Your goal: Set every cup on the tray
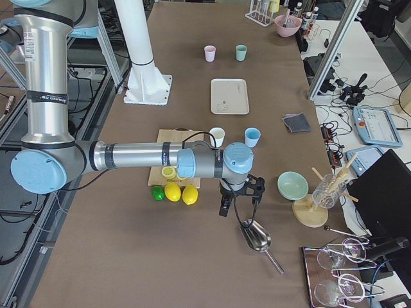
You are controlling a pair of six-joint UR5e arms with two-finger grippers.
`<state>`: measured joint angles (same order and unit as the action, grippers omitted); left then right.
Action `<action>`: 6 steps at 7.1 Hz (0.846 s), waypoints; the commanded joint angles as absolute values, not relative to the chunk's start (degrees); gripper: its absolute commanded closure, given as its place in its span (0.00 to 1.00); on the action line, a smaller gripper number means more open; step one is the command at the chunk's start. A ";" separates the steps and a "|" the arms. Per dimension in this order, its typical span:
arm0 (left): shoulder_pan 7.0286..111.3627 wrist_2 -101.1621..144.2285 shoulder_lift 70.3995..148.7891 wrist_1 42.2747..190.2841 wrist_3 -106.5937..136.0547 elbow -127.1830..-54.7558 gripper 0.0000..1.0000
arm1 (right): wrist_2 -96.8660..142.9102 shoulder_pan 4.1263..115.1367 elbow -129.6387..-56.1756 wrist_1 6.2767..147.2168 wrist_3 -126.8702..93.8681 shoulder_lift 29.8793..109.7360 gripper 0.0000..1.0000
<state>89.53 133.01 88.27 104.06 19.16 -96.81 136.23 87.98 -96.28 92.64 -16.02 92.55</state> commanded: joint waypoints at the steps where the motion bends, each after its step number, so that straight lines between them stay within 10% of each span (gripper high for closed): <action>1: 89.39 133.24 88.85 104.06 19.25 -97.81 0.02 | 136.75 87.98 -98.07 92.64 -16.35 92.20 0.00; 6: 85.43 134.56 91.57 110.65 21.80 -96.69 0.02 | 133.62 80.53 -100.81 78.51 -16.61 88.33 0.00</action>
